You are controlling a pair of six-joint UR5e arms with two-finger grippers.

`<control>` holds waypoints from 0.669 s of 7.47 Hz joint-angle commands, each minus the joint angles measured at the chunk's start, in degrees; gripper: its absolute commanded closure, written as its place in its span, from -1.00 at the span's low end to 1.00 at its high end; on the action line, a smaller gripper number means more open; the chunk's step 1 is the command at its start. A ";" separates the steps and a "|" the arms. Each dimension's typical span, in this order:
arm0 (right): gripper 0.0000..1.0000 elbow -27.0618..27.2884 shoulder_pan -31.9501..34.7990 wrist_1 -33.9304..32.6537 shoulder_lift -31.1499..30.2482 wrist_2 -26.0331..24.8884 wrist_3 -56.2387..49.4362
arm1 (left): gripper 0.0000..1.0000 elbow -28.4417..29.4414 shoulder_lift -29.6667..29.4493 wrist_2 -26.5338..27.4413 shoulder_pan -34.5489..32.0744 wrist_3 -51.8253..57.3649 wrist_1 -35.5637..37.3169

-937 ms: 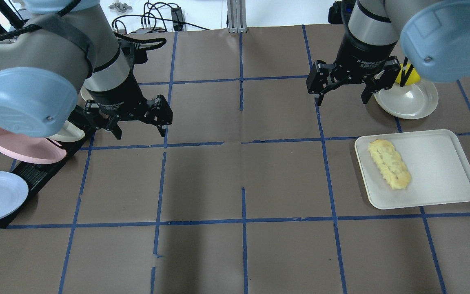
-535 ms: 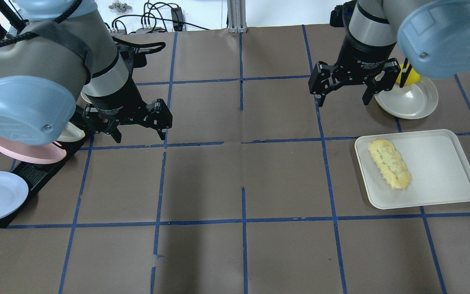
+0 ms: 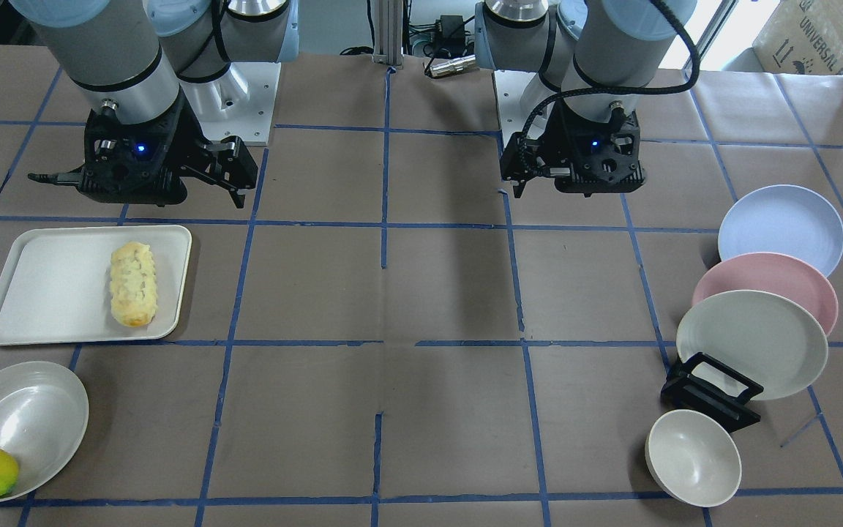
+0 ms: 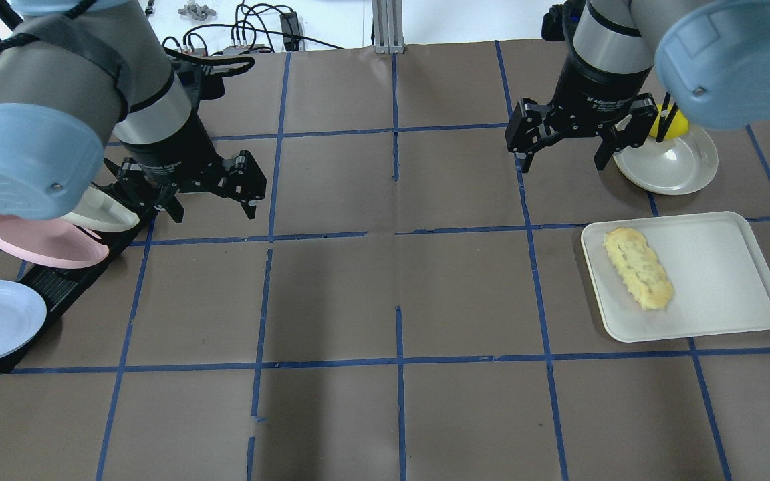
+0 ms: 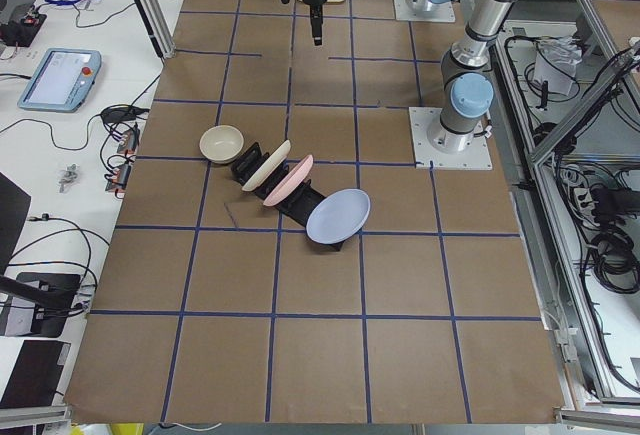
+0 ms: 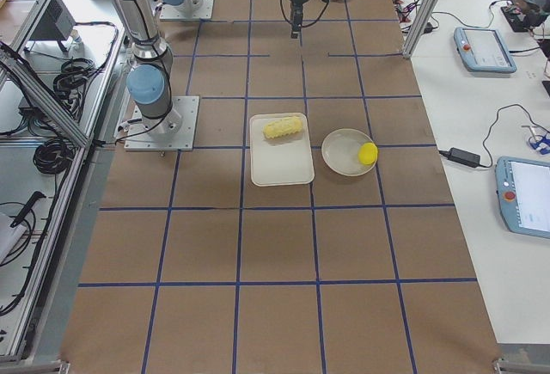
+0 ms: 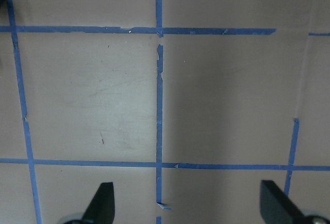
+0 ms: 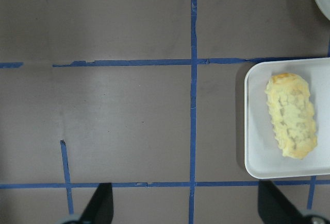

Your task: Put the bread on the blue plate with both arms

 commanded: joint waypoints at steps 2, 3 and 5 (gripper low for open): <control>-1.00 -0.31 -0.17 -0.23 0.35 -0.58 -0.37 | -0.99 0.00 3.84 1.34 4.85 7.56 -2.07; -1.00 -0.14 -0.17 -0.23 0.35 -0.50 0.15 | -1.00 -0.53 5.94 4.66 10.80 14.05 -2.44; -1.00 -0.31 -0.17 -0.15 0.18 -0.50 0.15 | -1.00 -1.15 7.45 4.96 24.32 31.51 -2.53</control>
